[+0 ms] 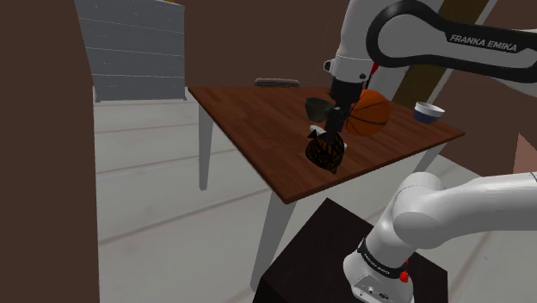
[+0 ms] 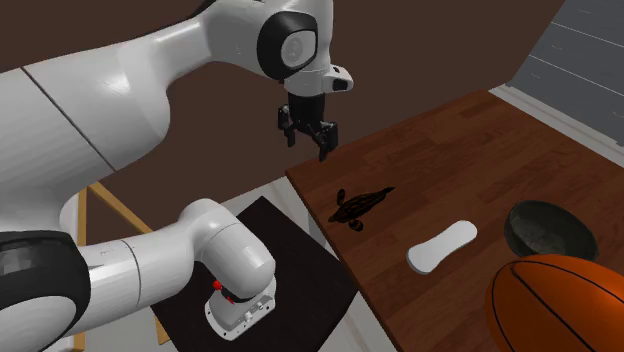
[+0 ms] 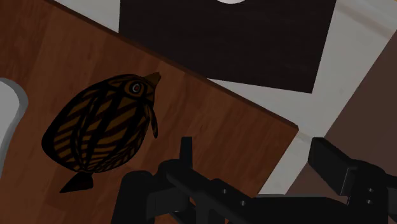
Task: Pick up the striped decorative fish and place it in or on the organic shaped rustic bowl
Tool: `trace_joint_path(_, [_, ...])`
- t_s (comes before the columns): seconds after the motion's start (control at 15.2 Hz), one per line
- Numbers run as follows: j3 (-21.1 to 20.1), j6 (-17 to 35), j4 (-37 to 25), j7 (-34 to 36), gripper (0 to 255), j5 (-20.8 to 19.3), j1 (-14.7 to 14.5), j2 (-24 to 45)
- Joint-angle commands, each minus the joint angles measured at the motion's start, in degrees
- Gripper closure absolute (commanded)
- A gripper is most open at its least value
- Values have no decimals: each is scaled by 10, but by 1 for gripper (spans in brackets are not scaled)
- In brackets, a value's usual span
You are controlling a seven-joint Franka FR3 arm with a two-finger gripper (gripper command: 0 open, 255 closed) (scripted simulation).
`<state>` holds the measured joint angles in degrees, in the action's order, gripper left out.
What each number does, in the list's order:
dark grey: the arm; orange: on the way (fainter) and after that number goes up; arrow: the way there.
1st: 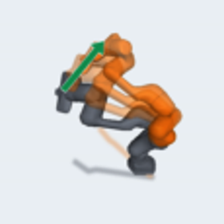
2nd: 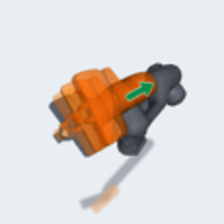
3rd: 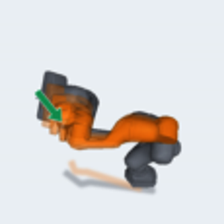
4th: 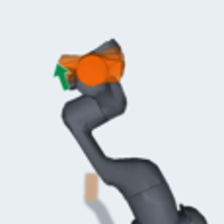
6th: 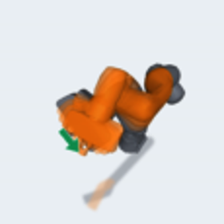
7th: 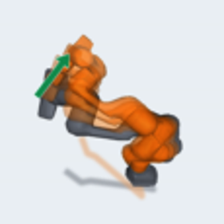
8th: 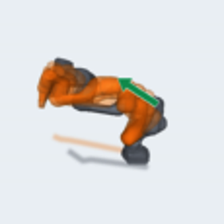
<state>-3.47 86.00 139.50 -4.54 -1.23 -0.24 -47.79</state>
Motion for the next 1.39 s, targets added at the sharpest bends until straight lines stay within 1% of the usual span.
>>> trace_joint_path(0.0, [0, 0, 0, 0, 0, 0, 0, 0])
trace_joint_path(0.26, [-6, 79, 66, -23, 0, -69, 10, -3])
trace_joint_path(0.53, [-8, 167, 124, -37, 0, -145, 29, 6])
trace_joint_path(0.59, [-8, 177, 130, -38, 0, -154, 32, 8])
trace_joint_path(1.06, [6, 233, 178, -35, 0, -170, 41, 14])
trace_joint_path(1.32, [7, 238, 181, -35, 0, -172, 42, 15])
